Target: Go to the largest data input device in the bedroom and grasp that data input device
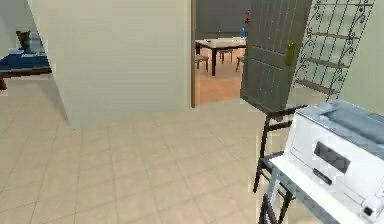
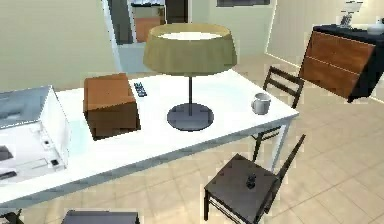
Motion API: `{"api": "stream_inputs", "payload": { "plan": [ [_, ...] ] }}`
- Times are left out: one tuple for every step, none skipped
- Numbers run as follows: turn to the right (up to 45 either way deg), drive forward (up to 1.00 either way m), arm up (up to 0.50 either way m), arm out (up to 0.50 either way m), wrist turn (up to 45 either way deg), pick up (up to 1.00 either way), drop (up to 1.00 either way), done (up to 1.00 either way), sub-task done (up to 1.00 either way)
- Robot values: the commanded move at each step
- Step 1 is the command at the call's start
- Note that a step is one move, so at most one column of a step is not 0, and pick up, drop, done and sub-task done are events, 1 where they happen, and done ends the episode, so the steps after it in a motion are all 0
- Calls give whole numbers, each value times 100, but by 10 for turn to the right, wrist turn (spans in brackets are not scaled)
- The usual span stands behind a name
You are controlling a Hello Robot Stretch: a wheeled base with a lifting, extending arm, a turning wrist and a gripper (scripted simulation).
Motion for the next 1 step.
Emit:
{"api": "stream_inputs", "payload": {
  "plan": [
    [-330,0,0,0,0,0,0,0,0]
  ]
}}
